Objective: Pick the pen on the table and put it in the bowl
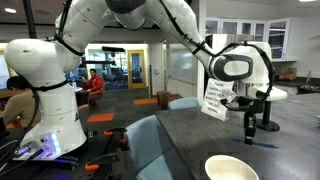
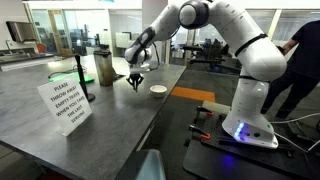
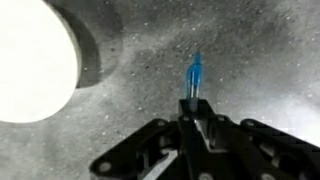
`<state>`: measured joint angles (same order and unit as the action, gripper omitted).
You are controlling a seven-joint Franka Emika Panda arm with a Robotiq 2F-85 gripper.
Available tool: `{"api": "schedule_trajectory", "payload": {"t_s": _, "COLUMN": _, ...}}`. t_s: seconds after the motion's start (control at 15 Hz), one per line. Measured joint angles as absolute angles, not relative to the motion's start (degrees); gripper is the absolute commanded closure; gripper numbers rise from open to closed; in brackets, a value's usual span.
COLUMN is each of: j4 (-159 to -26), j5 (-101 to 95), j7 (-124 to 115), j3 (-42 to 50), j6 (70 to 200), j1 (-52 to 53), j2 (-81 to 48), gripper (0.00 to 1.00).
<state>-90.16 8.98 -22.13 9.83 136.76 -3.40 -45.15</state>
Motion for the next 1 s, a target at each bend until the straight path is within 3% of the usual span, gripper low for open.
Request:
{"api": "schedule_trajectory", "payload": {"t_s": 0.53, "j4": -101.65, "j5": 8.85, "j7": -21.83, "j3": 13.26, "j6": 137.12, "j1": -7.91, "j2": -33.18, "gripper": 0.96}}
{"api": "schedule_trajectory", "payload": {"t_s": 1.0, "j4": -114.06, "j5": 7.97, "j7": -21.83, "j3": 15.3, "j6": 145.74, "j1": -8.07, "j2": -27.35, "gripper": 0.96}}
